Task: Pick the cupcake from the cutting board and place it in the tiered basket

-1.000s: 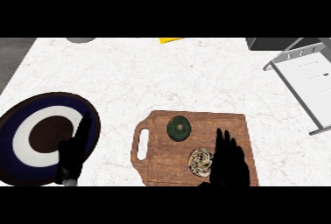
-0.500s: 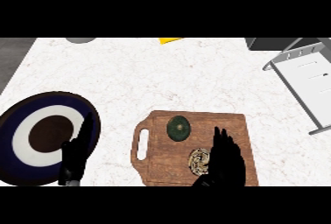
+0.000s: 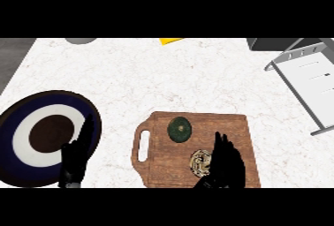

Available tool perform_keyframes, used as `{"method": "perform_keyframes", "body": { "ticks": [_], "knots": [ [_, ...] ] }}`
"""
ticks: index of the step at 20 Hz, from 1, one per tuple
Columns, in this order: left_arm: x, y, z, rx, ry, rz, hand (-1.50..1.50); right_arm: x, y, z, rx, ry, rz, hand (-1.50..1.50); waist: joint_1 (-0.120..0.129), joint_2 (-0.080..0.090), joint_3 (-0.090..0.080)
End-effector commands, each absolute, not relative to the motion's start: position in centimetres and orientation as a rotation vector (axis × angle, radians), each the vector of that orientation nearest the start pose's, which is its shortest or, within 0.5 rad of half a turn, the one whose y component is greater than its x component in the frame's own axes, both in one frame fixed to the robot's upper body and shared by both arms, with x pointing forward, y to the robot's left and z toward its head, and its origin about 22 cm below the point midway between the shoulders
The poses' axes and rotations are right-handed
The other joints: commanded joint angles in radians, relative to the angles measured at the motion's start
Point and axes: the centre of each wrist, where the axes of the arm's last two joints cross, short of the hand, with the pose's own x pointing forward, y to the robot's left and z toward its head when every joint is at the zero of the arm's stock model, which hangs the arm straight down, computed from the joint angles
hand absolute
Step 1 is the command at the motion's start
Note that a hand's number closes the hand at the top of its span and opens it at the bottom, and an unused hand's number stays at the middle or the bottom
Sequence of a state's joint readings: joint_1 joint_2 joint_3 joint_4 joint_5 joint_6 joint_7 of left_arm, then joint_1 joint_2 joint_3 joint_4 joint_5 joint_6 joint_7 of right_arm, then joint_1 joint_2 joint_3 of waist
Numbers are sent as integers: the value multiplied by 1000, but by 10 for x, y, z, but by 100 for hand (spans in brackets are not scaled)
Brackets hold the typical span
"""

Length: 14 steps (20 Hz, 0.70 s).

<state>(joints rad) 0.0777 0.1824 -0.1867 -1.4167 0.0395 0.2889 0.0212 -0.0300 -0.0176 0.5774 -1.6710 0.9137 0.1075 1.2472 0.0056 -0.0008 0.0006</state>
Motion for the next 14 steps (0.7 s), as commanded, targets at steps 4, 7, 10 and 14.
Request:
{"method": "perform_keyframes", "body": {
  "ticks": [4,7,10,14],
  "knots": [
    [217,253,-49,245,-1315,-40,0,209,-89,13,-848,-435,658,150,0,2,-1],
    [212,266,-54,230,-1314,-22,0,212,-87,23,-852,-467,658,150,0,1,-1],
    [216,232,-53,257,-1307,-21,0,204,-74,3,-859,-523,677,150,0,1,0],
    [202,255,-62,280,-1322,-38,0,221,-75,5,-952,-536,799,150,1,1,-1]
  ]
}}
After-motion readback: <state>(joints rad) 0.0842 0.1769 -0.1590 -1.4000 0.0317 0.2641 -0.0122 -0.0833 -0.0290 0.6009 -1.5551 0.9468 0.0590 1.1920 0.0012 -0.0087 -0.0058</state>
